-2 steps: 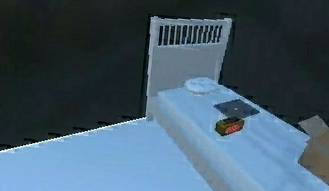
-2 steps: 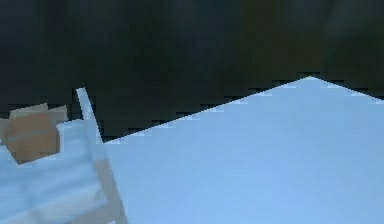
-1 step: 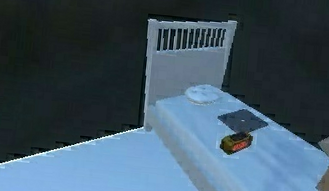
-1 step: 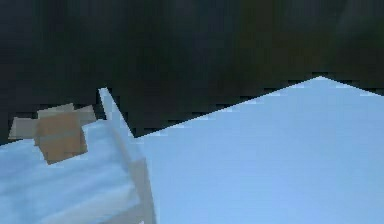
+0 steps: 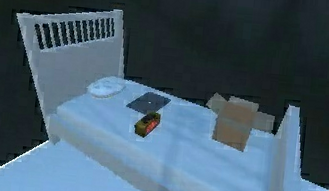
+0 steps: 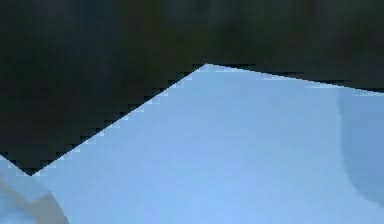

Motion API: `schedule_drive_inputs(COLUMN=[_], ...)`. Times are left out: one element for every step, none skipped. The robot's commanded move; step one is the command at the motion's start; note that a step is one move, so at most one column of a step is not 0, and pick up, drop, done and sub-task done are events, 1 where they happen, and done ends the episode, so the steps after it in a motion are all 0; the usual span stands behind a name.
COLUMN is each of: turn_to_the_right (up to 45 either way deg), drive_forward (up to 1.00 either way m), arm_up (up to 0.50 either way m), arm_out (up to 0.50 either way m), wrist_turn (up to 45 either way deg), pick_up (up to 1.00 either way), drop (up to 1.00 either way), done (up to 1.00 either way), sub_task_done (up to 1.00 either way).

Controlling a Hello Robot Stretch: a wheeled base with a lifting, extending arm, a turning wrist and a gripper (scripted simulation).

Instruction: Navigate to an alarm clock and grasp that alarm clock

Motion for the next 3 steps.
schedule_drive_inputs(turn_to_the_right=[0.0,-45.0,-45.0], drive_forward=[0.2,0.0,0.0], arm_up=[0.0,0.0,0.0], arm_out=[0.0,0.0,0.0], wrist_turn=[0.0,0.0,0.0], pick_up=[0.0,0.0,0.0], drop=[0.0,0.0,0.0], done=[0.0,0.0,0.0], sub_task_done=[0.0,0.0,0.0])
